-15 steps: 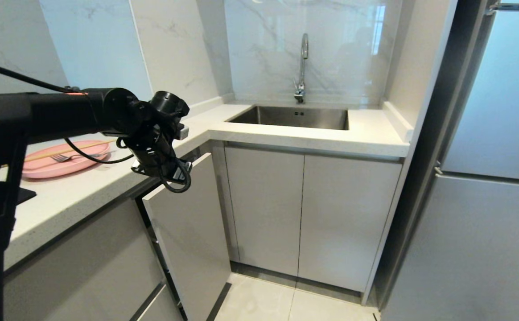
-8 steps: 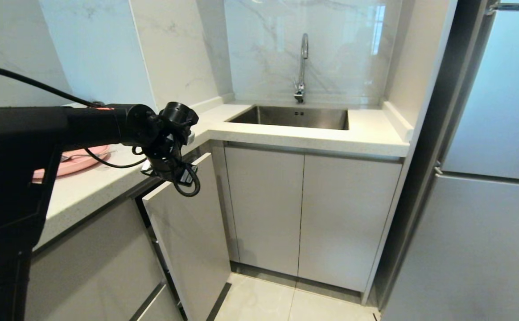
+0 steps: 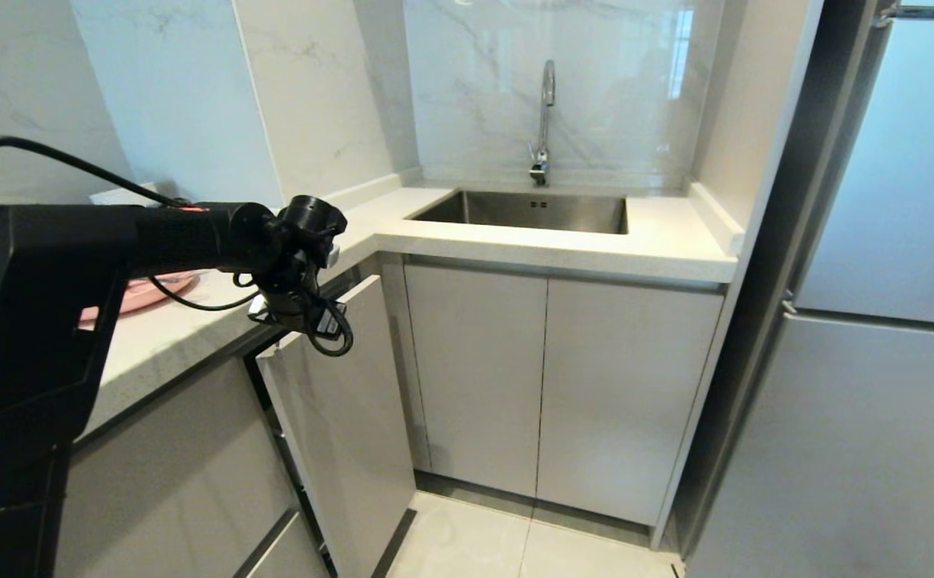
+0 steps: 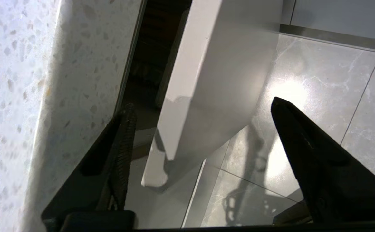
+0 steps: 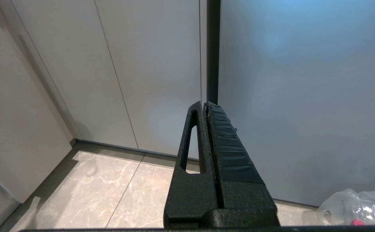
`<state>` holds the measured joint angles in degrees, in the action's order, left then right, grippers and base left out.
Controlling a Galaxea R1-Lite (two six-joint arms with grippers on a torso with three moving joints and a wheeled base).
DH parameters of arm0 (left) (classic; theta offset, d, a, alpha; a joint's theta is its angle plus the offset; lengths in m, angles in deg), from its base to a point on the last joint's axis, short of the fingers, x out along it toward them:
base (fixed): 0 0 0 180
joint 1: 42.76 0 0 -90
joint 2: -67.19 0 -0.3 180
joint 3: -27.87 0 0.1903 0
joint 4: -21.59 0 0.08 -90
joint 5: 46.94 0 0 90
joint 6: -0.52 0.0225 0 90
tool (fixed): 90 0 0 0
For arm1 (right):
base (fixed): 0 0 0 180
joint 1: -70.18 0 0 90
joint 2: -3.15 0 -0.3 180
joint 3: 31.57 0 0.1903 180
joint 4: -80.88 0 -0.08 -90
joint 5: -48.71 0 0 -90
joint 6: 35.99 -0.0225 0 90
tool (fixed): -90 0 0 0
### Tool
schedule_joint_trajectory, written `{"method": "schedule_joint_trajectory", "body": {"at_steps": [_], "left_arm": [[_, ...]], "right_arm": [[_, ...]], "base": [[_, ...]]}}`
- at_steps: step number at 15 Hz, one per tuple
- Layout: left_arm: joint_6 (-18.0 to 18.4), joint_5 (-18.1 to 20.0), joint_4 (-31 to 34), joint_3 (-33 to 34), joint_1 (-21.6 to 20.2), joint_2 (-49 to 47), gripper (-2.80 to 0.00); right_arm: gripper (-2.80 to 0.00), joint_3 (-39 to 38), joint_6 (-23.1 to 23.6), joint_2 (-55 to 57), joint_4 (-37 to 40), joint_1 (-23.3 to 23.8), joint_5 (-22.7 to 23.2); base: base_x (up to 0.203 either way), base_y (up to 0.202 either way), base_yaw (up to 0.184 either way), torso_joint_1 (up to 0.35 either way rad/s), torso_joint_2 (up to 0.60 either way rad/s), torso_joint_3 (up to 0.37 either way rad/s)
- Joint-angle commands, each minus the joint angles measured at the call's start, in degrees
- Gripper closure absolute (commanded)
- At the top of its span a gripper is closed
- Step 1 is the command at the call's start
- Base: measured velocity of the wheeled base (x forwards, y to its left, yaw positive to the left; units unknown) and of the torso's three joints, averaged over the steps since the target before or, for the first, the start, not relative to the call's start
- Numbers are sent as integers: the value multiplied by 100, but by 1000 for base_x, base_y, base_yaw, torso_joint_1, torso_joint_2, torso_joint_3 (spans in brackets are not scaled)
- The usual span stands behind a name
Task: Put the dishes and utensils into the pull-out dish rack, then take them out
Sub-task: Open the cupboard
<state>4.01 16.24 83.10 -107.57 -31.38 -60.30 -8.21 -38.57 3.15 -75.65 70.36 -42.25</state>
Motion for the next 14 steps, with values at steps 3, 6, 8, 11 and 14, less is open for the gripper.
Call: {"method": "schedule_joint_trajectory", "body": {"at_steps": [3, 6, 8, 11, 14], "left_arm": [[-9, 9, -7, 1, -70, -184, -280], [-24, 19, -58, 1, -127, -301, -280], [-24, 19, -88, 2, -146, -337, -280], [-59, 23, -80, 10, -154, -373, -280], [-139, 204, -34, 18, -65, -373, -280]], "right_arm": [[0, -9, 3, 0, -1, -1, 0], [0, -9, -2, 0, -1, -1, 0], [0, -9, 3, 0, -1, -1, 0], [0, -9, 3, 0, -1, -1, 0], [0, -9, -3, 0, -1, -1, 0]], "base": [[0, 0, 0, 0, 0, 0], [0, 0, 0, 0, 0, 0], [0, 0, 0, 0, 0, 0], [0, 0, 0, 0, 0, 0], [0, 0, 0, 0, 0, 0]]}}
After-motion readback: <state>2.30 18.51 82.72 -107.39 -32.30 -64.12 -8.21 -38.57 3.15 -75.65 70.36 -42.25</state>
